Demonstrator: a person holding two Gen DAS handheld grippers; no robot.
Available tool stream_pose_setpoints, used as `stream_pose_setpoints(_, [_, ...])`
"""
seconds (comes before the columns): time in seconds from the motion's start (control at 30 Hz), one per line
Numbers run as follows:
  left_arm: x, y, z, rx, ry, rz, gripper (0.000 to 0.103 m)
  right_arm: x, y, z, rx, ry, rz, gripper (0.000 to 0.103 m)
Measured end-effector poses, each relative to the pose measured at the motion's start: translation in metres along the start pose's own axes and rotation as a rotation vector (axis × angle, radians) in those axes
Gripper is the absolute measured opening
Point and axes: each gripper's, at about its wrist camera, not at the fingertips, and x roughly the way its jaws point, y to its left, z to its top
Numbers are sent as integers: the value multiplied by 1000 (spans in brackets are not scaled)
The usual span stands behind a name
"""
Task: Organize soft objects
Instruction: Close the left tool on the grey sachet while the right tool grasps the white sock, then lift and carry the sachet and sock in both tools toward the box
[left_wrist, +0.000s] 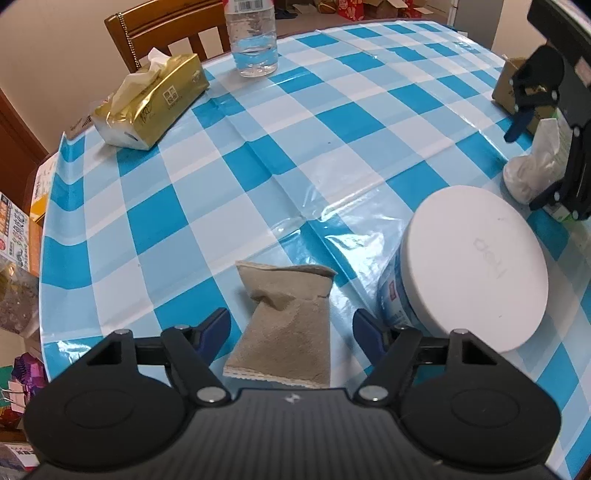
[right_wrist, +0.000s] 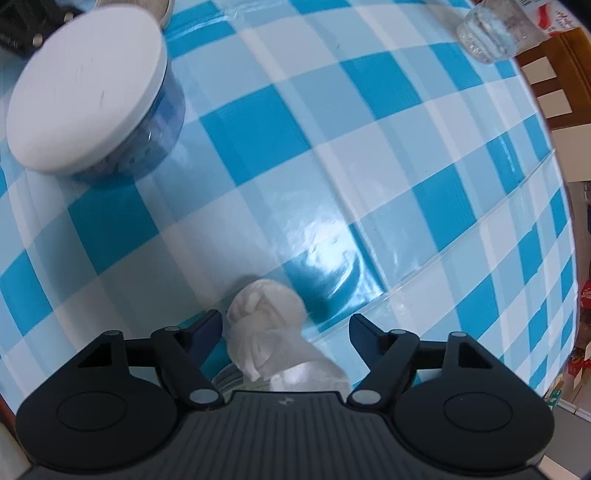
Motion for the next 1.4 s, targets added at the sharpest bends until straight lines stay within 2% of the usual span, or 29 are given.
stream_pose_setpoints(0.03, [0,0,0,1,-1,-4,67,2,1,-1,-4,5,-4,75])
stream_pose_setpoints(0.1, [0,0,0,-2,0,-10,55,6,4,-3,-6,14,-9,65])
stream_pose_setpoints(0.17, [0,-1,0,-4,1,-11,49,6,4,-3,2,8,-2,51])
stream_pose_setpoints(0.23, [0,-1,-1,-8,4,-12,42,3,4,-3,12,-4,-10,48])
stream_pose_setpoints(0.3, [-1,0,-2,-16,5,-13,37,-1,4,-1,26,-22,-5,47])
stream_pose_setpoints(0.43, [-4,3,-5,-45,7,-22,39,-10,3,4,48,-60,20,47])
stream_pose_setpoints(0.57, [0,2,-3,-56,6,-6,49,-13,9,8,41,-79,25,47])
stream_pose_setpoints(0.67, [3,0,1,-64,-1,-8,50,-14,14,9,35,-89,27,47])
stream_pose_setpoints(0.73, [5,2,2,-76,4,-1,49,-15,15,9,35,-94,31,47])
stream_pose_setpoints(0.8, [9,3,1,-91,21,-9,36,-17,16,8,38,-100,34,47])
stream_pose_setpoints(1.0, [6,3,-3,-111,17,-33,28,-21,16,7,59,-111,39,47])
stream_pose_setpoints(1.4, [-15,-2,-14,-118,26,-34,24,-40,25,-1,71,-164,37,47])
